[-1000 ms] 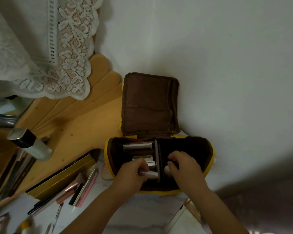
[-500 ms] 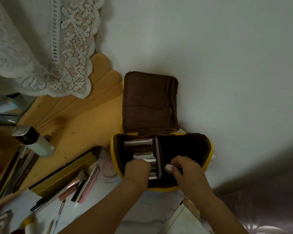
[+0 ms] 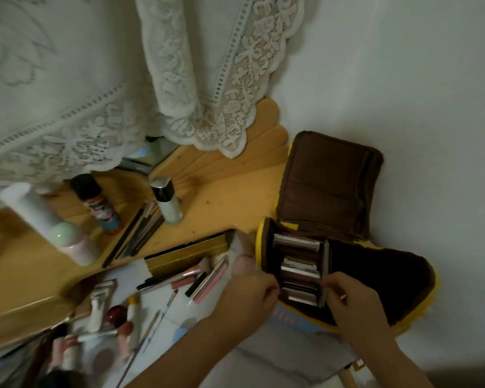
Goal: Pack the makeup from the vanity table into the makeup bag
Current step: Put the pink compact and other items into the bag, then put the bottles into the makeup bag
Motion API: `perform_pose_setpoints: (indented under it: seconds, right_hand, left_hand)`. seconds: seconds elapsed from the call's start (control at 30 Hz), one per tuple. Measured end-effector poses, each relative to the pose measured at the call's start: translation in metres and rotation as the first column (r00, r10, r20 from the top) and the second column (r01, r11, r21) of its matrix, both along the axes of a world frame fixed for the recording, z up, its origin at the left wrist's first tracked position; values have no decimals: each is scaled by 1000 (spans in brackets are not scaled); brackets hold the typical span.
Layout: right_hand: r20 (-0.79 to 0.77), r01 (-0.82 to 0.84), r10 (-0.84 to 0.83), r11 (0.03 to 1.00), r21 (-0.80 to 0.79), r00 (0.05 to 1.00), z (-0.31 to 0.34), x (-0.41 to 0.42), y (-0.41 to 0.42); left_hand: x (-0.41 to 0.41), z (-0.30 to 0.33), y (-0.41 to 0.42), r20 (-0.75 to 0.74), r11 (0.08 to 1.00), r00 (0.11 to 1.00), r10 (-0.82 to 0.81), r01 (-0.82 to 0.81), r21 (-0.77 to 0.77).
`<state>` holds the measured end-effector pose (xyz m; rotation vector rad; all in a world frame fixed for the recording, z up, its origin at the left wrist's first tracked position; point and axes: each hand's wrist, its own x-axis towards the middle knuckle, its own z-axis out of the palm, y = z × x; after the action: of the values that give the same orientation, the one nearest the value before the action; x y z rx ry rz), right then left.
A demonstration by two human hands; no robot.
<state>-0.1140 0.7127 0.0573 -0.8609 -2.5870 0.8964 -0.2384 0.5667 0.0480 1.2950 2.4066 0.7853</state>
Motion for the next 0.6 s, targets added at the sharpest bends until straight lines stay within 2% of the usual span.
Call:
perform_pose_setpoints:
  seconds: [0.07,0.17,0.23,0.37,0.47,0.6]
  right_hand:
    - [-45,-80,79,996,-35,996,-3,-8,-13]
    - [-98,-268,268,963,8,959,-16,-17,-41]
    - [5,-402,402,916,-4,916,-31,-24,-60]
    - [296,-588,604,794,-151,740,-60,-35,-92]
    - [372,-630,644,756,-177,669,-68,-42,-113]
    - [424,-662,676,720,-207,602,-76,-46,-137]
  left_hand:
    - [-6,-7,-29,-15,993,994,113,-113,-25]
    - [-10,-23,-77,-18,948,958,285,-285,-141]
    - [-7,-36,-109,-5,901,925,379,-370,-227]
    - [9,-51,-163,21,776,823,568,-526,-348]
    - [23,-56,-193,20,711,759,650,-599,-367]
    - [38,-61,-221,68,675,706,705,-637,-373]
